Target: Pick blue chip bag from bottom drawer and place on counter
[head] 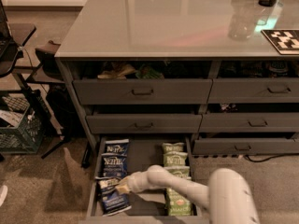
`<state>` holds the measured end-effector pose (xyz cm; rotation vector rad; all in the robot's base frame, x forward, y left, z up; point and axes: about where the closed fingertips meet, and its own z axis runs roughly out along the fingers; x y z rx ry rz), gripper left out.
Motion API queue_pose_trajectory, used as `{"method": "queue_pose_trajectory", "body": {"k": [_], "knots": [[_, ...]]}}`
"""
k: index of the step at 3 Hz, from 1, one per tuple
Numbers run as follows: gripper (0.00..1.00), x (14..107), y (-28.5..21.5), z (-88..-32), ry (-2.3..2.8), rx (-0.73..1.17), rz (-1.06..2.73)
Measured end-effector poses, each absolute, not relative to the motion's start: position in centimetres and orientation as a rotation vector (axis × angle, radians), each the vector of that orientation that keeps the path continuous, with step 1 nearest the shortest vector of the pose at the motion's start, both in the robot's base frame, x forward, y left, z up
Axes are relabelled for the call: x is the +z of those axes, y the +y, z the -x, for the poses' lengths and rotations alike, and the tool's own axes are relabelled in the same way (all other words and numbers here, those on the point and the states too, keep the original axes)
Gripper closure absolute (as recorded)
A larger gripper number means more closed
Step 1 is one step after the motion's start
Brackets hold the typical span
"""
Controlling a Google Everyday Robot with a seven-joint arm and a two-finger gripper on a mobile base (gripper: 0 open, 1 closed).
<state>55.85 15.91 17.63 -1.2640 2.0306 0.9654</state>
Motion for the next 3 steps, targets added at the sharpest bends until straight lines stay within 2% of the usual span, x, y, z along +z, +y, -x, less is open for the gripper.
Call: {"method": "queue_pose_trajectory", "body": {"k": [1,3], "knots": [[1.00,24.1,9.5,-56.6,1.980,0.977,1.202],[1.00,39.6,-4.3,-56.8,1.898,0.829,1.116]]}}
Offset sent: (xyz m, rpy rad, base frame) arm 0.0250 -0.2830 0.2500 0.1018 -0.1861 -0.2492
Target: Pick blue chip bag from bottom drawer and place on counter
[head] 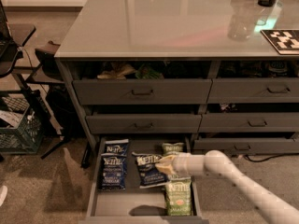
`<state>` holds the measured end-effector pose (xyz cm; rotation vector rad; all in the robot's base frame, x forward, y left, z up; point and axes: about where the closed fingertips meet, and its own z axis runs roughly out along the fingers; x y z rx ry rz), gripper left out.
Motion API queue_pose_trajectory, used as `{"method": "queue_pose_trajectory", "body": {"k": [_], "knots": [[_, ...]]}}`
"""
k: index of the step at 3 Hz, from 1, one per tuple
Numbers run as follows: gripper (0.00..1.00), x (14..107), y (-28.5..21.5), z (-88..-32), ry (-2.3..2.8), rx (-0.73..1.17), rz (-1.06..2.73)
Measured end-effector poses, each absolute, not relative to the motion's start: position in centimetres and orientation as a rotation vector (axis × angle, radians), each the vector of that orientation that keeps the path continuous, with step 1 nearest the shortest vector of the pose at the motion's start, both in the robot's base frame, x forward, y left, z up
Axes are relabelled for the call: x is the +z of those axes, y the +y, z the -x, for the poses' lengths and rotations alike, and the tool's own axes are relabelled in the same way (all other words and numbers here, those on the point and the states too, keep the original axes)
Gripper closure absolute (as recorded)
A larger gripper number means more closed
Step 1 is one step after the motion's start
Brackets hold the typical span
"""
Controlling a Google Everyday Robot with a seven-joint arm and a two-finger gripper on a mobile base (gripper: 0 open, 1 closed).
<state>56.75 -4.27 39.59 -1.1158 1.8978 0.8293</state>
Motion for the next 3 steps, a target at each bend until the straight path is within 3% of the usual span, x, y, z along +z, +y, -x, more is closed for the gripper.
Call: {"method": "queue_pose_trajectory", "body": {"k": [1,3], "knots": [[1.00,48.2,-8.1,-55.1,1.811,0.739,1.144],[1.00,62.7,-4.8,-50.1,1.659,0.616,1.398]]}}
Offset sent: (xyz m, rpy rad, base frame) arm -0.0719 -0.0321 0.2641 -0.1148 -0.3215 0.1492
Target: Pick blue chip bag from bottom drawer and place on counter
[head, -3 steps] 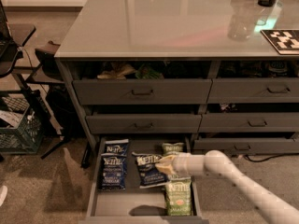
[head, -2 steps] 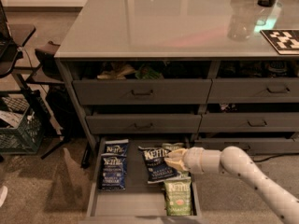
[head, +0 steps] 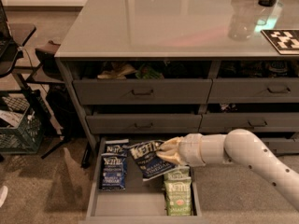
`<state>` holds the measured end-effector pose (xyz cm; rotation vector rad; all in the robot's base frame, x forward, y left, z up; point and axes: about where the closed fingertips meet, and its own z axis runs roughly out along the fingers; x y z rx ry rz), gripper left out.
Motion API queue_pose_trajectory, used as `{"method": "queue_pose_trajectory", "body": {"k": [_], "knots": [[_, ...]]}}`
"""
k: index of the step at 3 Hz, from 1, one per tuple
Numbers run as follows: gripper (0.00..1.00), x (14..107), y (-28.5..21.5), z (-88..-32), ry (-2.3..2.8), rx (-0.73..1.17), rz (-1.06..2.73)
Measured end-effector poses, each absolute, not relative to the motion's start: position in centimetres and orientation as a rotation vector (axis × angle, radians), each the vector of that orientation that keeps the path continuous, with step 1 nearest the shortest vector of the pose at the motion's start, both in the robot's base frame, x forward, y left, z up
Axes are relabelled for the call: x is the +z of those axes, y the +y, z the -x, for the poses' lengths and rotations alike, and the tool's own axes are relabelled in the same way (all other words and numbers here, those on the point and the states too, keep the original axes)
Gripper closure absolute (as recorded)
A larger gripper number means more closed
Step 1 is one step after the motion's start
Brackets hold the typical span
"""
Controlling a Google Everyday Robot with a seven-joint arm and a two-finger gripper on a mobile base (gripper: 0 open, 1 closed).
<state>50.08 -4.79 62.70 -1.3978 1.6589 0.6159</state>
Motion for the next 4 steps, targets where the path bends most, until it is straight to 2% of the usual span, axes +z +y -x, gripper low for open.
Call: {"method": "queue_pose_trajectory", "body": {"k": [2,4], "knots": [[1.00,72.9,-2.2,-46.3,1.498,0.557,1.517],[1.00,77.7,-3.2,-44.8,1.426,0.539,1.483]]}}
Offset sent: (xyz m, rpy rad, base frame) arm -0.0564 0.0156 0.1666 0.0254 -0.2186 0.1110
